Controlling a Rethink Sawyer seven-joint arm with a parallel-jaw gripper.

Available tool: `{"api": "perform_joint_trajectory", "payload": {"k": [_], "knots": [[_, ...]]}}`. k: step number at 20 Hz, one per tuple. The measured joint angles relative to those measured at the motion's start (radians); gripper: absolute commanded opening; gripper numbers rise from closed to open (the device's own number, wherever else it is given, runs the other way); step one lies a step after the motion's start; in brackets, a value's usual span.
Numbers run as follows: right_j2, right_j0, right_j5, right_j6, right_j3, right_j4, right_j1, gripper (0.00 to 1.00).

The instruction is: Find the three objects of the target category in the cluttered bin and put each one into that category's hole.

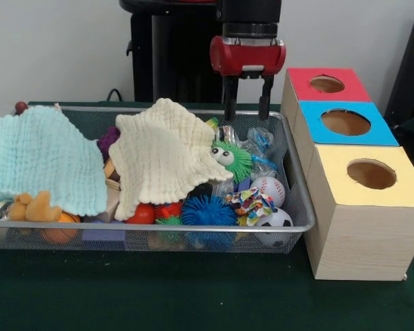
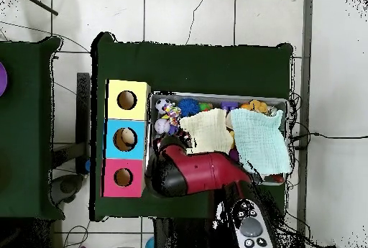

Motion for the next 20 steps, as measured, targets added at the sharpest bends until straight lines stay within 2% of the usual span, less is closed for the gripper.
{"api": "perform_joint_trajectory", "payload": {"k": [3,10,20], "knots": [[0.036,-0.025,0.007,0.0,-0.017,0.012,-0.029,1.0],[0.079,-0.043,0.01,0.0,-0.08,0.029,-0.033,1.0],[0.095,-0.044,0.01,0.0,-0.193,0.028,0.023,1.0]]}}
